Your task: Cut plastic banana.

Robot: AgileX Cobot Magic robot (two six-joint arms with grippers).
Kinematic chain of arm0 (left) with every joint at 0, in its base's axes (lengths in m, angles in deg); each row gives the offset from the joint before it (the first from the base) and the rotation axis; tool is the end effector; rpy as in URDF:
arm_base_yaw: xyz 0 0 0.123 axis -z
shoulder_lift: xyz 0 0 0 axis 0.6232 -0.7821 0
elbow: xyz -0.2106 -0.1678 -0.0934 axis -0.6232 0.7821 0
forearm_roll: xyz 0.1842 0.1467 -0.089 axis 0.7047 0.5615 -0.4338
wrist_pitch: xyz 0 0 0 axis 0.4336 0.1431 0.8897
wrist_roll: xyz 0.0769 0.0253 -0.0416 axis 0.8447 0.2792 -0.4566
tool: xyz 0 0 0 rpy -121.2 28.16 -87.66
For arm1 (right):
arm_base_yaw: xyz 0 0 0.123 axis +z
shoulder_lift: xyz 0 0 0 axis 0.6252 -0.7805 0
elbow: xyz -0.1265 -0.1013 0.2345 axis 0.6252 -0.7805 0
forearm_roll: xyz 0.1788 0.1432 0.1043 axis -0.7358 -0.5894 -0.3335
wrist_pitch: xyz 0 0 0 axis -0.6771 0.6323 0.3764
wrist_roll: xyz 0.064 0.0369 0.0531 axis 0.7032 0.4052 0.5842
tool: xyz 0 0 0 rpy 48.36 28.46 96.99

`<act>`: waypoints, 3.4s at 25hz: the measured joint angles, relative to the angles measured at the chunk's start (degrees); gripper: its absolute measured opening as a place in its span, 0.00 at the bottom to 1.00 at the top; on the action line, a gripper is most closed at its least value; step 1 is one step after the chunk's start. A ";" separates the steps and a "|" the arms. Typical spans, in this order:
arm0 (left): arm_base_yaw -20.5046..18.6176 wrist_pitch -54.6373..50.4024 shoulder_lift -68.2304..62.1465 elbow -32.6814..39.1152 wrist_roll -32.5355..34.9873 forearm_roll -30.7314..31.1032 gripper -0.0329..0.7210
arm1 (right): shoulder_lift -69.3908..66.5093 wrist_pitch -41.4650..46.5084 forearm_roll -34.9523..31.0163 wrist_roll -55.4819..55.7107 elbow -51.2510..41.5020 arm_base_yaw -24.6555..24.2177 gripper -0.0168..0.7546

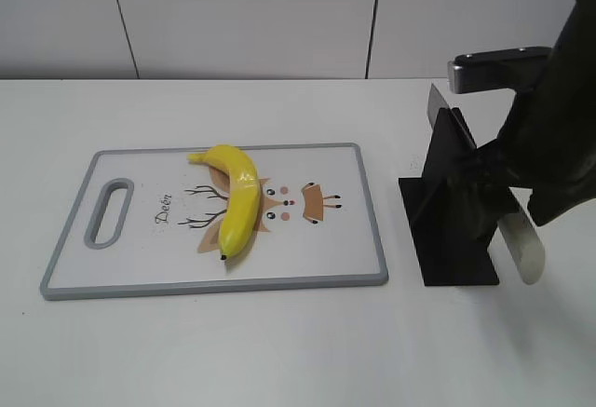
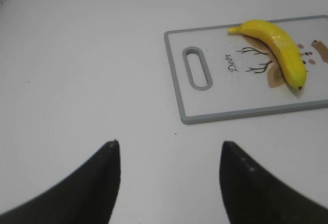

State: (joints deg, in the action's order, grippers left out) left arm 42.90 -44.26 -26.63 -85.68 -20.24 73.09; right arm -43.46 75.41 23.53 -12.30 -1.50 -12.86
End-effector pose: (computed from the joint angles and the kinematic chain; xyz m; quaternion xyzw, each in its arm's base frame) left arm -0.0069 -0.0105 0.2726 0.1241 0.8511 -0.0350 0.5090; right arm 0.2616 0.1267 0.2263 -0.1019 0.9929 0.0211 0.0582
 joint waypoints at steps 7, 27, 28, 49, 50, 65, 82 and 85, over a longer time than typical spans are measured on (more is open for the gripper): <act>0.00 0.00 0.00 0.00 0.00 0.00 0.80 | -2.01 -0.37 -2.51 0.01 0.00 0.00 0.49; 0.00 0.00 0.00 0.00 0.00 0.06 0.77 | 4.72 0.67 -3.94 5.75 0.00 -0.28 0.25; 0.00 0.00 0.00 0.00 0.00 0.06 0.77 | 5.69 0.67 -3.79 5.97 0.00 -0.28 0.25; 0.00 0.00 0.00 0.00 0.00 -1.78 0.70 | 16.88 -0.43 -3.11 -0.25 10.86 -0.17 0.24; 0.00 0.11 -0.26 0.00 0.00 -1.78 0.69 | 16.88 -1.42 -3.16 -3.35 11.22 -0.17 0.24; 0.00 16.58 -38.32 -17.17 20.63 -5.71 0.79 | 6.01 -4.57 -8.49 -42.26 20.73 -1.75 0.24; 6.91 -3.36 -90.22 -64.09 57.62 -19.57 0.82 | -16.64 11.41 -31.77 -87.84 40.05 -9.03 0.24; 9.18 -3.95 -94.76 -66.03 60.65 -19.76 0.82 | -18.97 11.63 -33.88 -90.96 40.45 -8.95 0.24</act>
State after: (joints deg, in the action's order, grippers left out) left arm 52.07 -48.21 -121.39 -151.71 40.42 53.33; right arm -62.43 87.04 -10.35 -103.26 38.95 -21.81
